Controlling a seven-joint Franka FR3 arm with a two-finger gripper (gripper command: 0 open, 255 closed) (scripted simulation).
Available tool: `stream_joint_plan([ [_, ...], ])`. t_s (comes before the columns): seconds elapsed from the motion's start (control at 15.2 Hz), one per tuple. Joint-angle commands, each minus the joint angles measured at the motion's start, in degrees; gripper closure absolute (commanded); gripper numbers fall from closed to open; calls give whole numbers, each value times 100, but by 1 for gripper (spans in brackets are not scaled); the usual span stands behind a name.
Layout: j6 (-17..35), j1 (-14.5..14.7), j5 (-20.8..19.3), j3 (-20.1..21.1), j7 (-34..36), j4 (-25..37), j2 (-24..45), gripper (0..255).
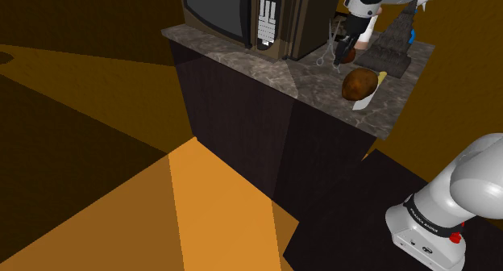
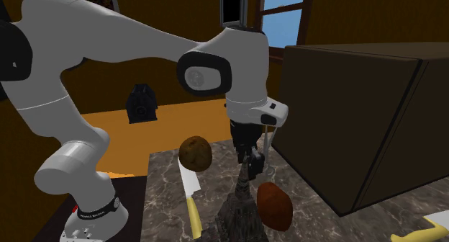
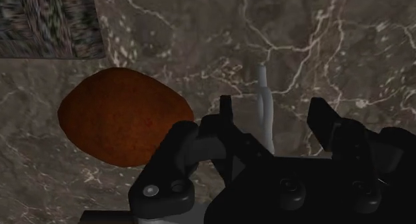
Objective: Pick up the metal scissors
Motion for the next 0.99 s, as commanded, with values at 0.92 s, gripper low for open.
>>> stream_joint_plan([
  [0.92, -452, 5, -13, 11, 32, 426, -29, 255],
])
